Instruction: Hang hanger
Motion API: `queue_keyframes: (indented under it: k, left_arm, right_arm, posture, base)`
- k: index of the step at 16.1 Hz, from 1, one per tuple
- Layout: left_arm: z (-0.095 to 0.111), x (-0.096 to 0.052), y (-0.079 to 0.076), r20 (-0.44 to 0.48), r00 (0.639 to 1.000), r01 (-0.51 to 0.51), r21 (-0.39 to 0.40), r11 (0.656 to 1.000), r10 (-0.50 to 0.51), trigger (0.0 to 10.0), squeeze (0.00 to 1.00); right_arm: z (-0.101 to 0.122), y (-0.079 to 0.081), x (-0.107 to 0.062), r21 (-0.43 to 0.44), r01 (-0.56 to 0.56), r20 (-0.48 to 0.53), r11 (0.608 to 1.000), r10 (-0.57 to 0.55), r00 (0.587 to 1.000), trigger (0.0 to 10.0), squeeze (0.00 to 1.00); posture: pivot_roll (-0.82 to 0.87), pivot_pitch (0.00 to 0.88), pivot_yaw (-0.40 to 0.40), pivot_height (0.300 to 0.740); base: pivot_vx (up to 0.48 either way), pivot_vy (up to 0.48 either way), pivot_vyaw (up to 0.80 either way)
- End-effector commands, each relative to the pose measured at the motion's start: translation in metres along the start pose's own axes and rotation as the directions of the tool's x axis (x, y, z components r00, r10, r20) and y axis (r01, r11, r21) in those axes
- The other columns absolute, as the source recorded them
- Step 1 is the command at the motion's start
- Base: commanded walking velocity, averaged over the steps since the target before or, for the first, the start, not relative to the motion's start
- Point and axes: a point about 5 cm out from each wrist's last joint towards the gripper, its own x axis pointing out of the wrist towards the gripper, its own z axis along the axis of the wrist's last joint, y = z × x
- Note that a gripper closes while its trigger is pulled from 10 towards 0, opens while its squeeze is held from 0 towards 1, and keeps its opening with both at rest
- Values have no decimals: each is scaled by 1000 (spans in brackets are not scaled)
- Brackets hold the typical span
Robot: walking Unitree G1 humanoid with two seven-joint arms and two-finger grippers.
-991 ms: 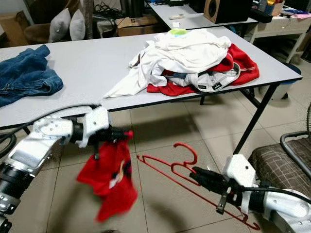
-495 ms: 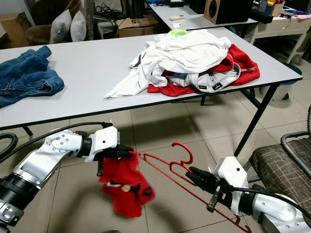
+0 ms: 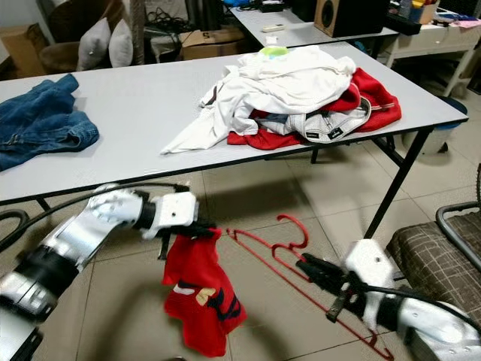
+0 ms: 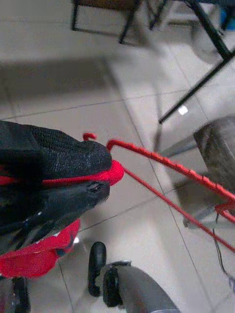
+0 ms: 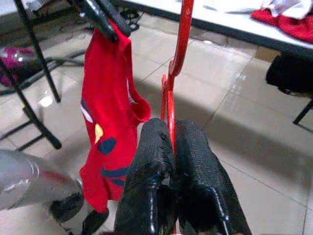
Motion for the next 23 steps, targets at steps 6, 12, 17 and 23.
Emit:
queue_keyframes:
  k: [6,12,17,23]
  left_arm:
    - [-1,-12,19,-31,999,14,64,998,-12,0,0]
    - [9,-10,29,9,1000,16,117,993,-17,0,0]
    - [20,-15,32,109,993,35,113,993,-47,0,0]
    - [20,-21,24,142,984,88,118,989,-104,0,0]
  right_arm:
    - [8,-3,-10,-63,16,14,998,-16,1000,10000,0]
    - [13,16,-5,-39,-112,44,993,114,993,10000,0]
    - [8,13,-3,-59,-116,14,992,117,993,10000,0]
    - [10,8,-11,-75,-191,-6,979,191,982,10000,0]
  posture:
    - [-93,0,149,740]
    - [-96,0,161,740]
    - [-86,0,151,740]
    - [-79,0,126,740]
  base:
    - [0,0,0]
    - [0,0,0]
    - [0,0,0]
    - [0,0,0]
